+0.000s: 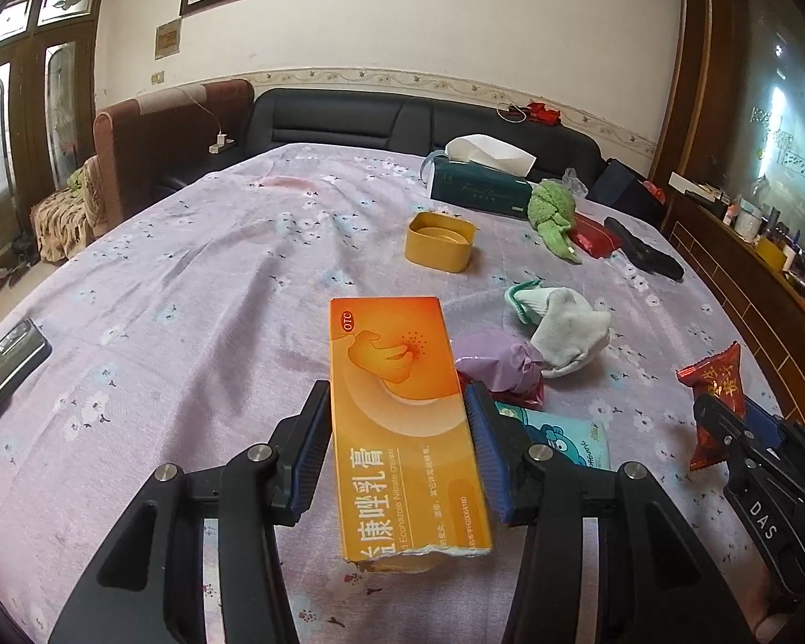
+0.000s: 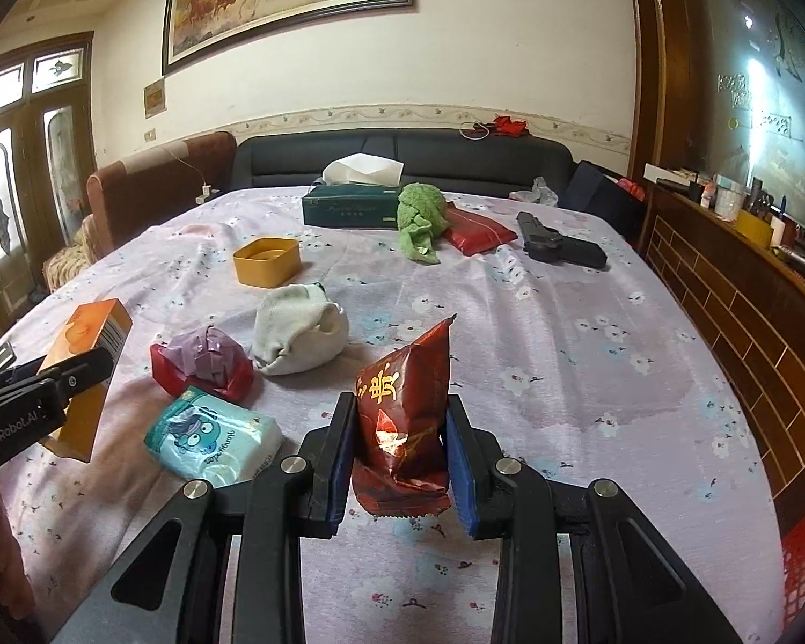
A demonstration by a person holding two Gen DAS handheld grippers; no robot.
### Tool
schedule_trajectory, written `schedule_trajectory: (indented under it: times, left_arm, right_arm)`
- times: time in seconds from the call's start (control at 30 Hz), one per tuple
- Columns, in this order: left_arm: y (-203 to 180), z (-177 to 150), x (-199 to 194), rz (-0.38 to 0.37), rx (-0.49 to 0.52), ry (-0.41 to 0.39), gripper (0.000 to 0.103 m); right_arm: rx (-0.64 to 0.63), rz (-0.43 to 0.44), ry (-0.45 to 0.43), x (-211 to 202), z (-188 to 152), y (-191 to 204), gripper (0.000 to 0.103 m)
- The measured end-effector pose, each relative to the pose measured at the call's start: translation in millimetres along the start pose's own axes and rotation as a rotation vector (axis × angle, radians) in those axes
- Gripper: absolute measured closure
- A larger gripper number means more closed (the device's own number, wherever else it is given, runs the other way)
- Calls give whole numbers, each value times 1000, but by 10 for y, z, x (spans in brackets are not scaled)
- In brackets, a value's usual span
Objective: Collect trash
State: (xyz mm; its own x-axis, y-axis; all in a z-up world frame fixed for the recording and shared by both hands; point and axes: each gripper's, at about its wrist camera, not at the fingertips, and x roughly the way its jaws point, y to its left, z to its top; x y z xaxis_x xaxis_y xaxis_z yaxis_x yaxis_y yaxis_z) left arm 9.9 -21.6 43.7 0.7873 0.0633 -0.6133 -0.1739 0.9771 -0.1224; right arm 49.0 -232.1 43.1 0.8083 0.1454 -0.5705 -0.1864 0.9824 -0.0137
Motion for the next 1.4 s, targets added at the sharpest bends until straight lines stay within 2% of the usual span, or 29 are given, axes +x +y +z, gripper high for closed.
schedule_trajectory:
  times: [0.77, 1.07, 1.4]
  left_arm:
    - [6, -7, 19, -10, -3, 21, 55]
    - [-139, -209, -195, -103, 62, 103, 55]
    - [-436, -372, -431, -166, 137, 108, 55]
  right_arm:
    - [48, -62, 15, 40, 5, -118, 70]
    - [144, -99, 49, -61, -19, -334, 70]
    - [195, -93, 80, -509, -254, -458, 69]
